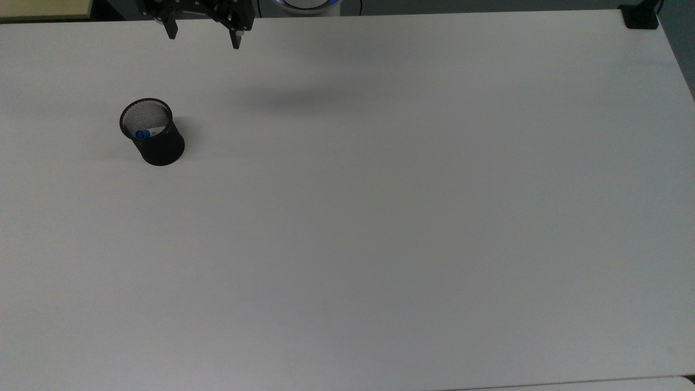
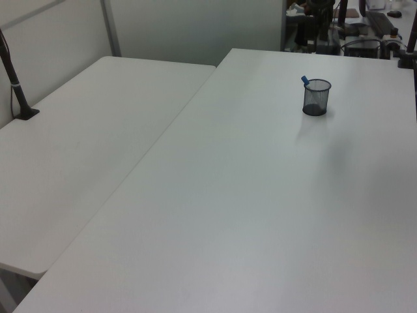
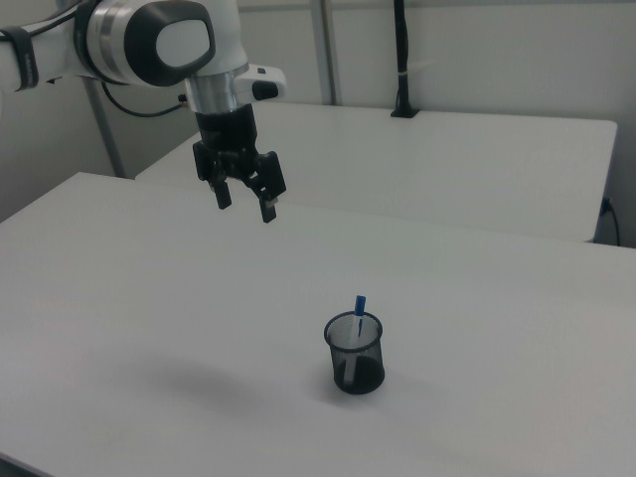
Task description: Remove the marker
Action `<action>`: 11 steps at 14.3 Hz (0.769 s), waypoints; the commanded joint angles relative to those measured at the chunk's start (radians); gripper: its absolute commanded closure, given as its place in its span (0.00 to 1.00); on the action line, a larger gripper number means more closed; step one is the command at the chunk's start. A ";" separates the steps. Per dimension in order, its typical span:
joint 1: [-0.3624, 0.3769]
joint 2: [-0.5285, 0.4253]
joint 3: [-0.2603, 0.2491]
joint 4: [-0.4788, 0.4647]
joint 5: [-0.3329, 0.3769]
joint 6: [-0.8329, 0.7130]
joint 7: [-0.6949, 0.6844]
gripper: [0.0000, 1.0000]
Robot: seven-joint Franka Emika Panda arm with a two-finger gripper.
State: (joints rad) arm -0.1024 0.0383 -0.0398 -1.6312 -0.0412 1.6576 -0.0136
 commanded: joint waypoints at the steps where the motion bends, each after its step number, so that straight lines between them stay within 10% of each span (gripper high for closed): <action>1: -0.008 -0.026 -0.005 0.007 0.004 -0.035 -0.008 0.00; 11: -0.035 -0.026 -0.005 -0.001 0.000 -0.038 -0.012 0.00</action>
State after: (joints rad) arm -0.1172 0.0236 -0.0400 -1.6291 -0.0412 1.6572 -0.0136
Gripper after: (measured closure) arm 0.000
